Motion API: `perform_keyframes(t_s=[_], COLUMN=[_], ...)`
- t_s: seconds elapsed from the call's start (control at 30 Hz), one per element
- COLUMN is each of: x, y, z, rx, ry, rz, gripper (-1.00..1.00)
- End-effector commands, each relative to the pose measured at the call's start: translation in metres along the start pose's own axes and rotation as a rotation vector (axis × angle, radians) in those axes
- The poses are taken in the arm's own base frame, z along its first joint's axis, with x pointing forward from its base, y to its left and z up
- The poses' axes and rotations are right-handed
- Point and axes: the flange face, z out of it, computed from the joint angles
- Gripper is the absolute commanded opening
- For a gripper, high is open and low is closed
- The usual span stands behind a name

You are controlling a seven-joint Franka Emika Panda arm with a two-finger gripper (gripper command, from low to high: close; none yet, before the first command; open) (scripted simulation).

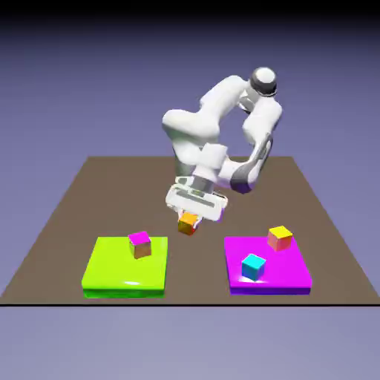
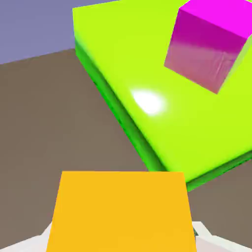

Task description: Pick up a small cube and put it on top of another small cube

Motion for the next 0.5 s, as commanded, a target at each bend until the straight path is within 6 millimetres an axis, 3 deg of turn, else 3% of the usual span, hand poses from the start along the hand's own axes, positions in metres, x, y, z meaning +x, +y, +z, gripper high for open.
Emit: perform_keyframes(t_s=[0.0,0.23,0.47], x=[0.003,0.033,0.079], y=[-0.004,-0.033,-0.06], z=[-0.001,-0.005,-0.001], rx=[-0.012,-0.066,-0.074], ry=[0.008,0.056,0.094], rz=[0.012,0.098,0.19], gripper=[-1.0,-1.0,-1.0])
